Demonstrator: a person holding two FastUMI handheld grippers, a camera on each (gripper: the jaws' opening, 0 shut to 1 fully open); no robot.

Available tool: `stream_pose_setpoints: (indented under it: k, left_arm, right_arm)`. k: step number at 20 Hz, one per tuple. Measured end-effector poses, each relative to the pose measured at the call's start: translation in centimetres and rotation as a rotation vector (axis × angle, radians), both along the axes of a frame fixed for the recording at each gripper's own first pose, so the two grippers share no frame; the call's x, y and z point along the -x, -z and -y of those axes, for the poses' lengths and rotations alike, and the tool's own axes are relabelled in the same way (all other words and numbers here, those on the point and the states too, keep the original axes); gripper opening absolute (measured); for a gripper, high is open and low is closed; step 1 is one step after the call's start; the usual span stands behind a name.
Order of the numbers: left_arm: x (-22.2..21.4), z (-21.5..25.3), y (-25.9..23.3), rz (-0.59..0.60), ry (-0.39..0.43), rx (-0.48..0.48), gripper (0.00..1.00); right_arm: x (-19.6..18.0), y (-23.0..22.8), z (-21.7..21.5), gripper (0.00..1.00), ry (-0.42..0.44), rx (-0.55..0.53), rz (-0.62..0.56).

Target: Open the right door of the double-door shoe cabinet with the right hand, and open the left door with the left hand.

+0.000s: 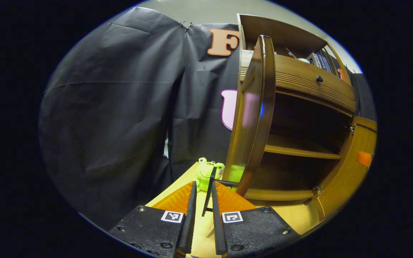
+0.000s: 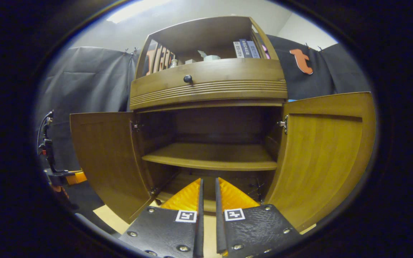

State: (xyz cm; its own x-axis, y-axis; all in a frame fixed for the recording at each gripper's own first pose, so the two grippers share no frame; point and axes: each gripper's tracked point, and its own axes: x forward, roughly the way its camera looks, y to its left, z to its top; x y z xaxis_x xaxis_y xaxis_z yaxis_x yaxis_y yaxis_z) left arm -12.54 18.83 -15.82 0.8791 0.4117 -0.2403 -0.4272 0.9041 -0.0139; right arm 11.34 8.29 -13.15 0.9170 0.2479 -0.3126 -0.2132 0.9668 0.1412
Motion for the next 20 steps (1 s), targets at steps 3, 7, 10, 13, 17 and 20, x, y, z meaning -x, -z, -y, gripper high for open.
stream_pose_setpoints:
  k: [3,7,10,13,17,20]
  left_arm:
    - [0.7,-1.1,-0.5,0.009,-0.037,-0.004,0.25]
    - [1.6,-2.3,-1.0,0.025,-0.074,-0.007,0.26]
    - [1.8,-1.9,-1.6,0.037,-0.074,0.008,0.25]
    - [1.9,-1.7,-3.1,0.063,-0.077,-0.017,0.34]
    - [1.8,-1.4,-6.7,0.131,-0.082,-0.034,0.17]
    - [1.5,-0.5,-9.8,0.180,-0.067,-0.056,0.25]
  right_arm:
    - [-0.1,0.2,-0.3,0.14,-0.009,-0.003,-0.004]
    - [-0.2,0.2,-0.8,0.14,-0.017,-0.009,-0.003]
    - [-0.2,0.2,-1.0,0.14,-0.023,-0.012,-0.004]
    - [-0.2,0.1,-1.0,0.14,-0.022,-0.014,-0.001]
    - [0.0,-0.3,-0.7,0.14,-0.014,-0.007,0.006]
    - [0.1,-0.9,-0.5,0.14,-0.004,-0.004,0.016]
